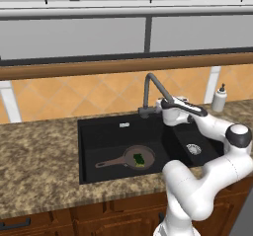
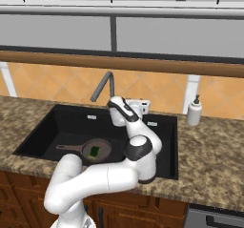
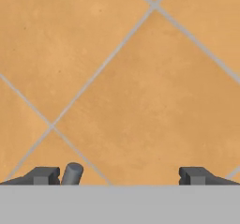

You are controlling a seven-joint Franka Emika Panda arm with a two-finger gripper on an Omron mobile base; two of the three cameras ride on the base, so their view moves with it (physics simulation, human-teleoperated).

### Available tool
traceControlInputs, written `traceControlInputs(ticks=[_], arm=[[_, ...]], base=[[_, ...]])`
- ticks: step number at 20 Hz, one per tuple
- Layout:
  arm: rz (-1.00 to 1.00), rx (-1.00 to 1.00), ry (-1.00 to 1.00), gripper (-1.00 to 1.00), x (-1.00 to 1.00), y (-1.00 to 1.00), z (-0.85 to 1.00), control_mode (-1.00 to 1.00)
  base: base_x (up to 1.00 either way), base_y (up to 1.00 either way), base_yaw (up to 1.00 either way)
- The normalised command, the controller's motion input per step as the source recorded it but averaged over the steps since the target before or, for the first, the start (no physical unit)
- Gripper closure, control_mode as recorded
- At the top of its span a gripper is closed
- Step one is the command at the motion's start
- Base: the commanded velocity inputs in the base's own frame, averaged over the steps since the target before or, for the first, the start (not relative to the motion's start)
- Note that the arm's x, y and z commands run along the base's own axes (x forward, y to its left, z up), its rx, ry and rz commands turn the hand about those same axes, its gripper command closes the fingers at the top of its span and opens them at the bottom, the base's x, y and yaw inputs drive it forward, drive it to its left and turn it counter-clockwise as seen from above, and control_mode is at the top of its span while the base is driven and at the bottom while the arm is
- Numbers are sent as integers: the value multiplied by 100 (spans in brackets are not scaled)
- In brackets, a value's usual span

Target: Pick the pan and sponge and place them into the sink. Then turn on the water.

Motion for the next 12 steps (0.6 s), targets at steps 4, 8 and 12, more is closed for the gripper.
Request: traceControlInputs(ticks=[4, 8, 12], arm=[[0, 3, 0, -100, 15, -74, 0, -100], [0, 2, 0, -100, 10, -68, 0, -100], [0, 1, 0, -100, 1, -57, 0, -100]], base=[[0, 0, 0], [0, 0, 0], [0, 0, 0]])
